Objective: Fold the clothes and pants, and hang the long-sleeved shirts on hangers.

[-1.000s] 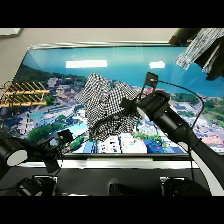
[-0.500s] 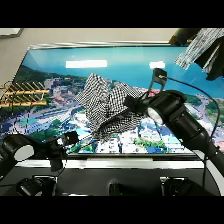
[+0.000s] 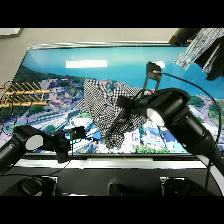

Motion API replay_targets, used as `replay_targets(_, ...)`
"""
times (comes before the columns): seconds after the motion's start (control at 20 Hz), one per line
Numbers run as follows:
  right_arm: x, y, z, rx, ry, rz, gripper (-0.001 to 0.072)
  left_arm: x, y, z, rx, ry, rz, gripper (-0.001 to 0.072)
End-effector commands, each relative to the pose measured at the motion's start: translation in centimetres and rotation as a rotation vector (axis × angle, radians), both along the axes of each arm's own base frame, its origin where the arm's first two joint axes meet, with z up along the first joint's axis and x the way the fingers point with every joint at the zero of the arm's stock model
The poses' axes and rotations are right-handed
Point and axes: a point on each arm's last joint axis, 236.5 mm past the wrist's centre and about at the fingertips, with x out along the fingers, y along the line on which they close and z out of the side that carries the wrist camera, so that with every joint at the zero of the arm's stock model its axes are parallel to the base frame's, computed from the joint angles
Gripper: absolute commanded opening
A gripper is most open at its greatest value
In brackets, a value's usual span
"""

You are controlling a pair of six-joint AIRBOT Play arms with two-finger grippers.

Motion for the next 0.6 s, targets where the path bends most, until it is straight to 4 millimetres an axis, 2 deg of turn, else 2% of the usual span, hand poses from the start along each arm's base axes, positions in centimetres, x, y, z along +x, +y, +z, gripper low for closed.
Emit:
replay_targets(0.0,-2.0,0.4,0.6,-0.039,-0.012,-0.025,0.0026,2.5,-1.1,0.5,-0.046,-0.041,0.164,0.0015)
replay_targets(0.2,-2.2,-2.5,4.2,-0.015,-0.100,-0.128,0.0026,2.4,-1.1,0.5,-0.062,0.004,0.344,0.0014)
replay_targets(0.3,-2.3,-3.8,5.3,-0.019,-0.123,-0.158,0.0026,2.5,-1.5,0.7,-0.078,0.004,0.361,0.0014)
replay_targets(0.4,-2.1,-3.4,5.2,-0.013,-0.124,-0.151,0.0026,2.7,-2.9,1.1,-0.115,-0.020,0.334,0.0014)
replay_targets(0.55,-1.0,-1.0,4.2,0.021,-0.127,-0.124,0.0026,2.1,-5.5,1.0,-0.164,-0.013,0.322,0.0014)
